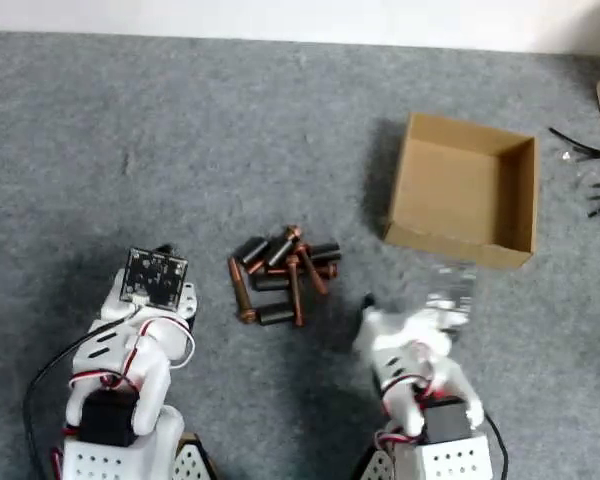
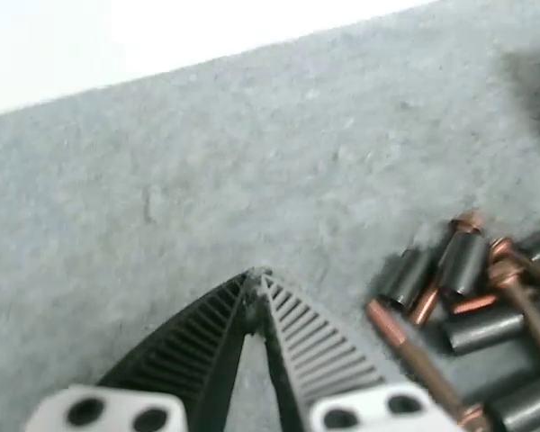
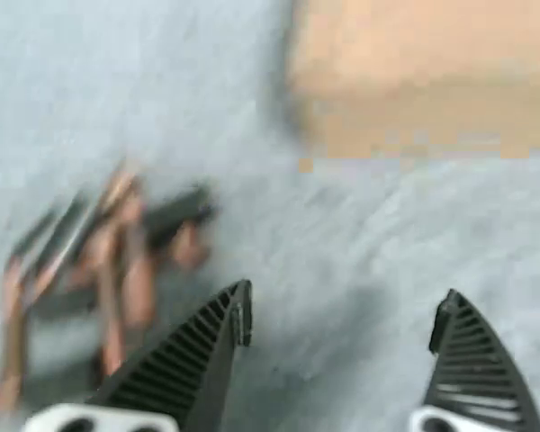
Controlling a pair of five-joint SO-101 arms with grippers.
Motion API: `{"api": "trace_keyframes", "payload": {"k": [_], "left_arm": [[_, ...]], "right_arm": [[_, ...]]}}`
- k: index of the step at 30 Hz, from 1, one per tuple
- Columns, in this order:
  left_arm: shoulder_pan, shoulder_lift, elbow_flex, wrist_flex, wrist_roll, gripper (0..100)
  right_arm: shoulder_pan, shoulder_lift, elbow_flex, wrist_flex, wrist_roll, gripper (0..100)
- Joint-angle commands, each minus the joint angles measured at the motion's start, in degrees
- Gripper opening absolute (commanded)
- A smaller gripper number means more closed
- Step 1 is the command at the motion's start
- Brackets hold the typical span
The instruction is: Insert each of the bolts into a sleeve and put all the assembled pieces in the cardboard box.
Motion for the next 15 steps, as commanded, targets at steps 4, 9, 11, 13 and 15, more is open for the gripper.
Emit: {"api": "trace_keyframes", "payload": {"k": [4, 9, 11, 13, 15], "left_arm": [[1.8, -0.5, 1.5, -2.5, -0.4, 1], [4.3, -0.5, 2.0, -2.5, -0.5, 1], [4.3, 0.5, 2.0, -2.6, -0.5, 1], [4.2, 4.2, 1.3, -3.1, -0.4, 1], [3.1, 10.3, -0.5, -5.3, -0.2, 1]], "right_arm": [[5.2, -0.4, 8.4, -0.9, 5.1, 29.9], [5.2, -0.4, 2.9, 3.4, 15.8, 29.9], [5.1, -0.4, 1.8, 3.3, 16.0, 29.9], [3.6, -0.3, 0.7, 3.3, 16.1, 29.9], [1.0, -0.2, -0.1, 3.6, 17.4, 29.9]]}}
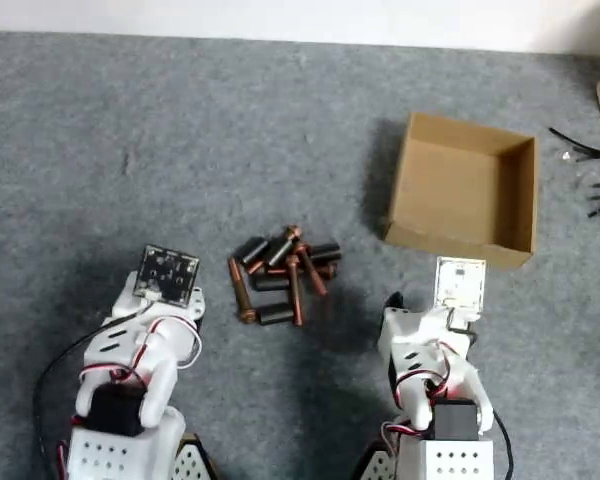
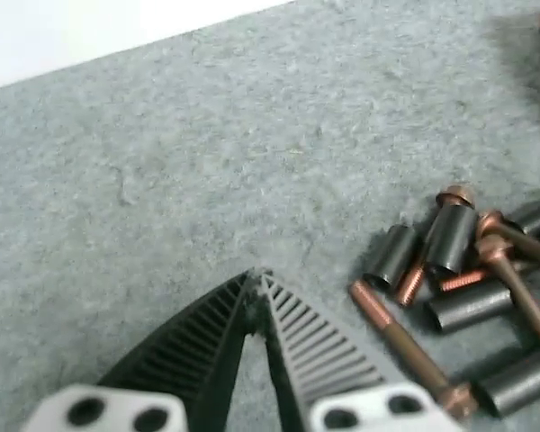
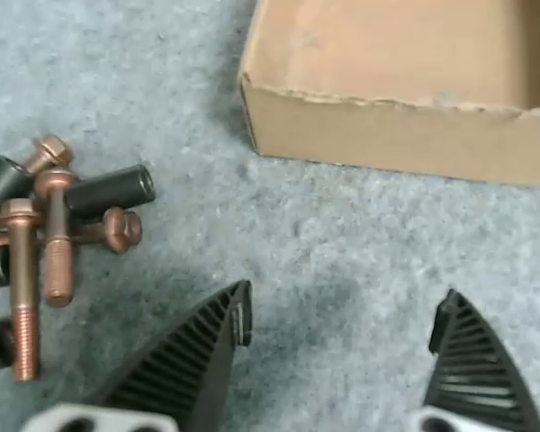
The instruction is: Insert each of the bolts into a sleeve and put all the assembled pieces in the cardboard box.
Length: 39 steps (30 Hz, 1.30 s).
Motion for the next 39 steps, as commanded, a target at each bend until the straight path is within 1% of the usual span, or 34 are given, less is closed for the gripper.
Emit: {"api": "trace_keyframes", "payload": {"k": [1, 3, 7, 10, 14, 17, 21, 25, 29, 31, 33, 35, 39], "left_arm": [[-0.7, 10.2, -3.6, -4.8, 0.0, 1], [-2.2, 18.5, -5.5, -8.2, 1.1, 1], [-2.9, 35.1, -8.9, -16.0, 2.5, 1], [-2.9, 45.1, -11.8, -20.0, 2.7, 1], [-3.8, 53.8, -15.7, -20.9, 2.7, 1], [-5.4, 56.0, -17.2, -21.0, 2.7, 1], [-5.6, 56.0, -17.5, -21.0, 2.7, 1], [-5.3, 56.0, -17.5, -20.8, 2.7, 1], [-4.7, 56.0, -17.5, -20.7, 2.6, 1], [-4.8, 56.0, -17.5, -20.8, 2.6, 1], [-4.8, 56.0, -17.5, -20.8, 2.5, 1], [-4.8, 56.0, -17.5, -20.8, 2.5, 1], [-4.8, 56.0, -17.5, -20.9, 2.5, 1]], "right_arm": [[-4.0, 0.2, -0.3, 0.4, 3.1, 29.9], [-4.3, 2.3, -1.5, -0.5, 4.2, 29.9], [-4.4, 11.5, -4.2, -7.4, 4.5, 29.9], [-5.4, 22.8, -8.0, -13.5, 4.5, 29.9], [-8.2, 42.2, -17.5, -19.6, 4.1, 29.9], [-11.6, 57.5, -27.1, -21.4, 4.1, 29.9], [-15.1, 76.0, -40.4, -21.8, 4.5, 29.9], [-15.7, 91.3, -52.5, -21.8, 4.6, 29.9], [-16.6, 103.5, -63.9, -21.8, 4.7, 29.9], [-17.9, 107.8, -68.4, -21.7, 5.3, 29.9], [-19.1, 110.4, -71.9, -21.5, 9.5, 29.9], [-20.1, 111.2, -72.3, -21.3, 12.4, 29.9], [-22.0, 111.4, -72.1, -21.2, 13.5, 29.9]]}}
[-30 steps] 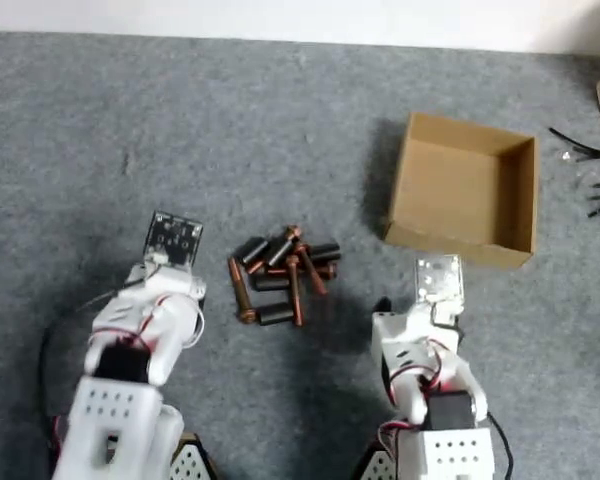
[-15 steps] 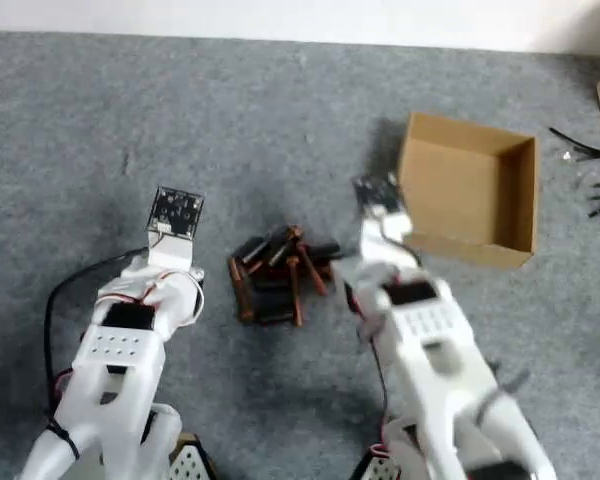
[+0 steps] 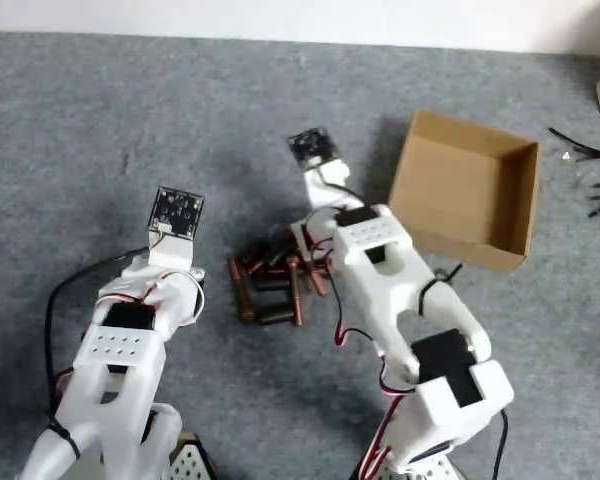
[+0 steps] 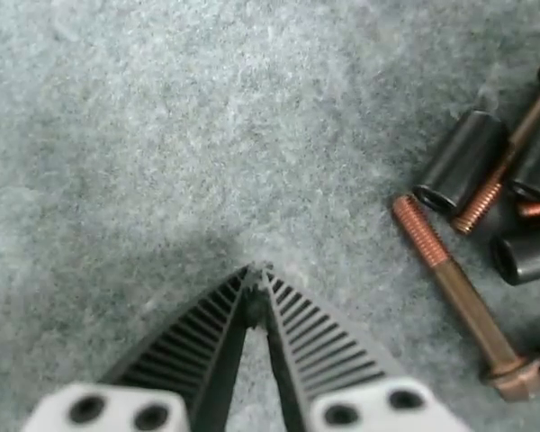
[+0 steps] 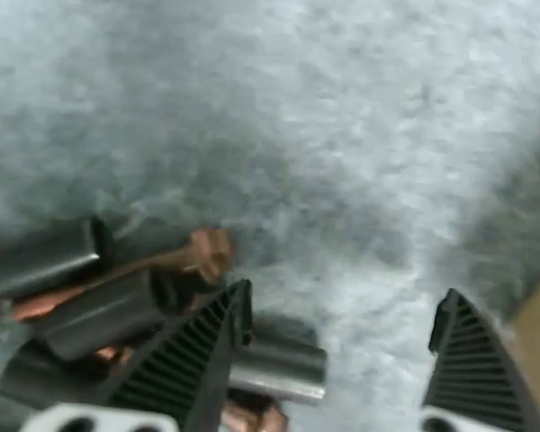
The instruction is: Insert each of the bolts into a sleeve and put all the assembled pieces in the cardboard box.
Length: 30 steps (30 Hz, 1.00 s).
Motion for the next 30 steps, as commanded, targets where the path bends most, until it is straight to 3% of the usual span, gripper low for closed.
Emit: {"api": "trace_keyframes", "payload": {"k": [1, 17, 30], "left_arm": [[0.0, 0.3, -2.9, -1.1, 0.2, 1], [-0.3, 0.3, -2.7, -0.9, 0.1, 1], [-0.3, 0.3, -2.6, -0.9, 0.1, 1]], "right_arm": [[-2.3, -0.1, -2.0, -0.5, 3.1, 29.9], [-2.6, -0.1, 6.3, 0.6, 14.6, 29.9], [3.6, 0.0, 7.3, 2.2, 16.7, 29.9]]}}
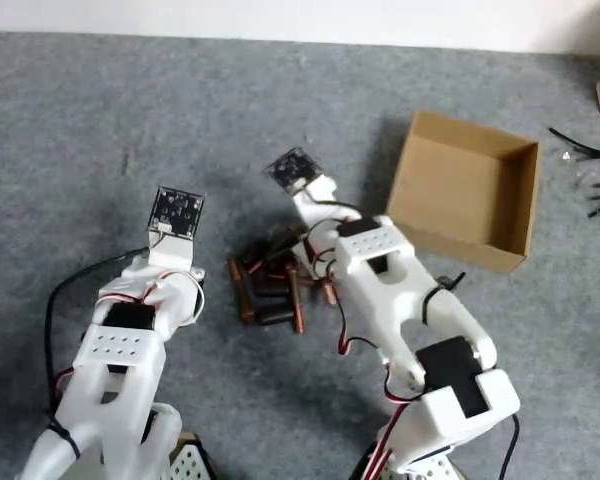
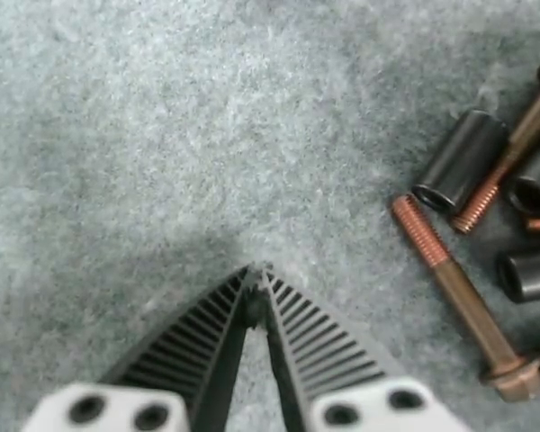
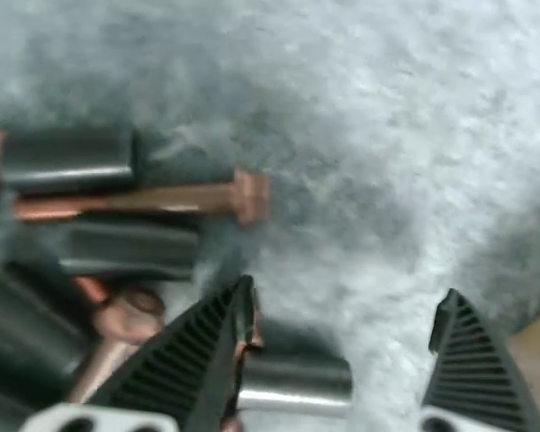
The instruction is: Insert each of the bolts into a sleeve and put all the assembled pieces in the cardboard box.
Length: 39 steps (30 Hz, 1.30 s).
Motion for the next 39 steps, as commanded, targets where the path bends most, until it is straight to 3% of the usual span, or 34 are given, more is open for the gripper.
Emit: {"api": "trace_keyframes", "payload": {"k": [1, 9, 14, 24, 32, 39], "left_arm": [[-0.3, 0.3, -2.6, -0.9, 0.2, 1], [-0.3, 0.3, -2.6, -0.9, 0.2, 1], [-0.2, 0.3, -2.7, -1.1, 0.2, 1], [-0.2, 0.3, -2.6, -1.1, 0.2, 1], [-0.2, 0.3, -2.6, -0.9, 0.2, 1], [-0.3, 0.3, -2.5, -0.9, 0.2, 1]], "right_arm": [[2.3, 0.6, 2.2, 1.8, 2.5, 29.9], [2.2, 0.1, 3.6, 6.0, 1.8, 29.9], [2.2, -0.1, 3.6, 9.5, -15.6, 29.9], [2.5, -6.4, 4.4, 9.8, -37.1, 29.9], [5.2, 0.8, 4.0, 11.0, -37.9, 28.9], [5.8, 2.7, 3.9, 10.9, -38.0, 9.3]]}}
